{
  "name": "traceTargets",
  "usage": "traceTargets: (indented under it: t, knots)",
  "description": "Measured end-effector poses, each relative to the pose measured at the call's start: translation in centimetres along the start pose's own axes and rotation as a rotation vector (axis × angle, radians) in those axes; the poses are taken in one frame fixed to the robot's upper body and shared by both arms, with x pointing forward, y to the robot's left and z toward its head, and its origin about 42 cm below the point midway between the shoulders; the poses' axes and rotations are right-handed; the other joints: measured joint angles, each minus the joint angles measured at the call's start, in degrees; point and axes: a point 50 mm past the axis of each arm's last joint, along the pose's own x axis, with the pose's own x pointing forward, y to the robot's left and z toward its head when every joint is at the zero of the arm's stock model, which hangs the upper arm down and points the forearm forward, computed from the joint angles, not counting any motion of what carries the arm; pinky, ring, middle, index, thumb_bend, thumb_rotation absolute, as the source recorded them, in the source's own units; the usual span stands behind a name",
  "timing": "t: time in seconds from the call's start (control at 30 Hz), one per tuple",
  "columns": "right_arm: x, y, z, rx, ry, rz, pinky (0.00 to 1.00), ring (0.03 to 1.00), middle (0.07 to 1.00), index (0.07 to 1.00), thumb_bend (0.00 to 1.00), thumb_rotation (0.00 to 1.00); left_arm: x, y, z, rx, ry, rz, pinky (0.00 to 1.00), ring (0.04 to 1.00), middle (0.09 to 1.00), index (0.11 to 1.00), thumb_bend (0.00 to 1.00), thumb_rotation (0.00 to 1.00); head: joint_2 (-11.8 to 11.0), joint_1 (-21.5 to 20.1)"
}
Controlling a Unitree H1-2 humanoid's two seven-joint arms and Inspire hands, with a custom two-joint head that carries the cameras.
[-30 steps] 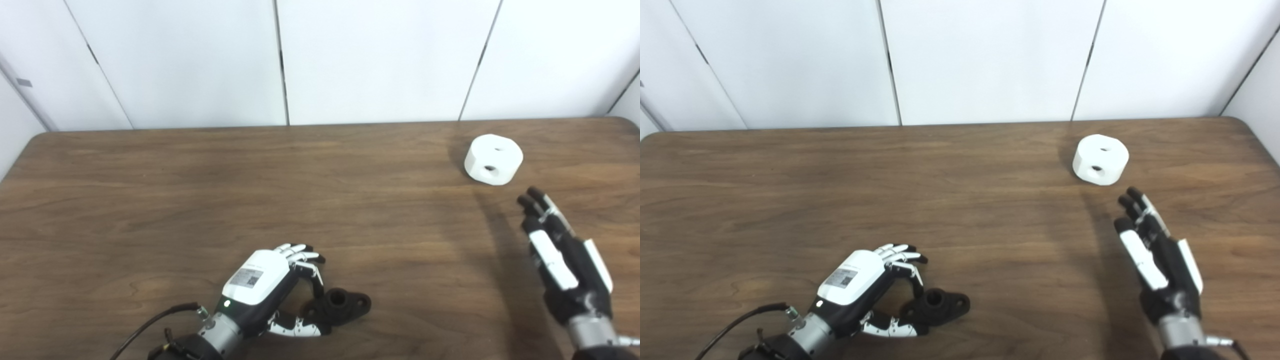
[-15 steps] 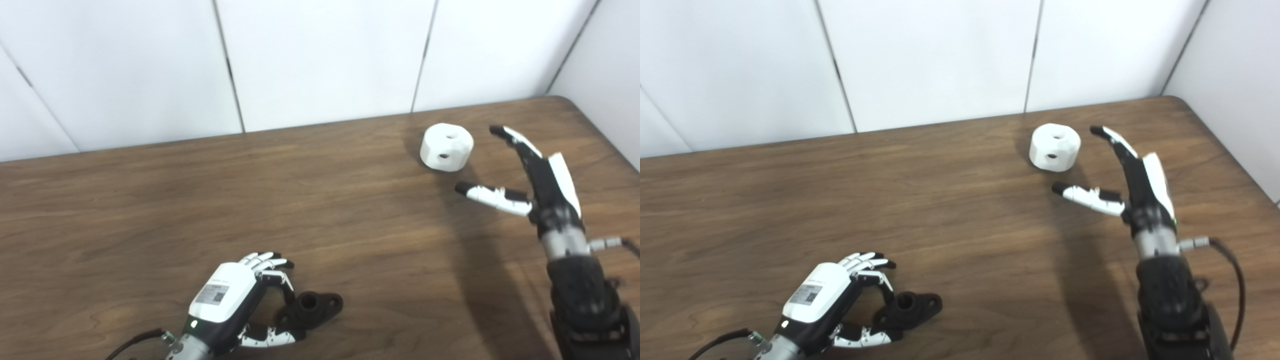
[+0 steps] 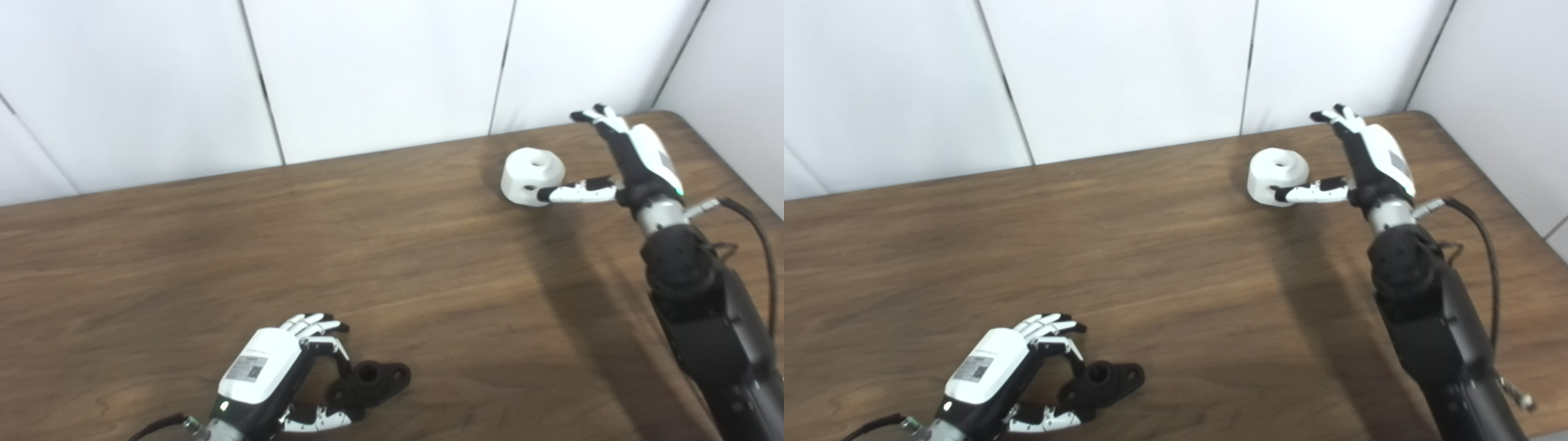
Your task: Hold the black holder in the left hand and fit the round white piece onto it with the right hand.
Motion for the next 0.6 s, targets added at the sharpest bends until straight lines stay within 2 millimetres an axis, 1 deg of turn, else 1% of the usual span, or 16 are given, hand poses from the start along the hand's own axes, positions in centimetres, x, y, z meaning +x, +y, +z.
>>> traceTargets:
  t: [0.1,0.23,0.3,0.4,0.6]
  knots:
    - [1.5,0.2,0.1,-0.030,0.012,0.027,0.86,1.000,0.994,0.848,0.89,0.27,-0.2,0.0,-0.1,0.003,0.000,0.002,0.88,0.883,0.824,0.489,0.51,0.07,0.26,0.00]
    - [2.9,0.8,0.4,-0.046,0.024,0.067,0.85,1.000,0.994,0.825,0.90,0.23,-0.3,0.1,-0.2,0.004,-0.001,0.002,0.89,0.888,0.828,0.489,0.51,0.07,0.35,-0.09]
    - [3.5,1.2,0.4,-0.060,0.036,0.096,0.83,1.000,0.990,0.810,0.93,0.23,-0.4,0.1,-0.3,0.003,-0.002,0.002,0.89,0.887,0.827,0.490,0.51,0.07,0.26,-0.26]
    - [4.2,1.7,0.2,-0.085,0.050,0.137,0.82,1.000,0.993,0.810,0.93,0.24,-0.4,0.1,-0.3,0.004,-0.005,0.003,0.88,0.887,0.828,0.490,0.51,0.07,0.26,-0.27]
    - [5.4,1.9,0.6,-0.118,0.060,0.172,0.81,0.998,0.976,0.786,0.92,0.23,-0.5,0.1,-0.4,0.006,-0.008,0.004,0.88,0.886,0.828,0.489,0.51,0.07,0.26,-0.35]
